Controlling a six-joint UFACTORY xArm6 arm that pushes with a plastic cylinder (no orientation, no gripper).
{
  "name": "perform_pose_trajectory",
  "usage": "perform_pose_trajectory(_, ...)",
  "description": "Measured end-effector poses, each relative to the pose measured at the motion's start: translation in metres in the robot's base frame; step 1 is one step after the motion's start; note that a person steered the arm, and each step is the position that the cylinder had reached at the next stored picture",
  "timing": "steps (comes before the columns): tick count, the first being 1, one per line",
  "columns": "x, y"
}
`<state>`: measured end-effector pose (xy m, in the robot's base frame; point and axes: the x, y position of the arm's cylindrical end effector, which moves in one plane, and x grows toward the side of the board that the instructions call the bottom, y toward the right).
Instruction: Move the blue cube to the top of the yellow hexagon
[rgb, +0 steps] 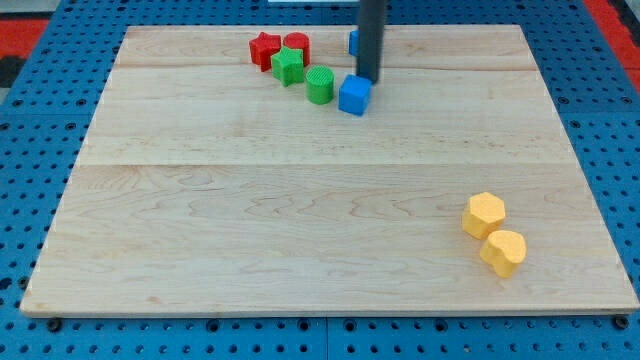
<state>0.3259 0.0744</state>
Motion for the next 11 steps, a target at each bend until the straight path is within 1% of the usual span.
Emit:
perform_pose_trajectory(1,0.038,0.022)
perform_pose_trajectory(2,-0.015,0.021)
perform_pose_trajectory(3,-0.026,-0.036)
perform_pose_trajectory(4,0.025,-0.037)
perform_pose_trajectory(5,0.080,-0.003)
perform_pose_trajectory(6,0.084,0.044)
perform_pose_trajectory(7,0.085,0.072)
perform_pose_trajectory(8,0.107,0.088)
perform_pose_trajectory(9,0.093,0.091)
perform_pose_trajectory(11,-0.107,0.106)
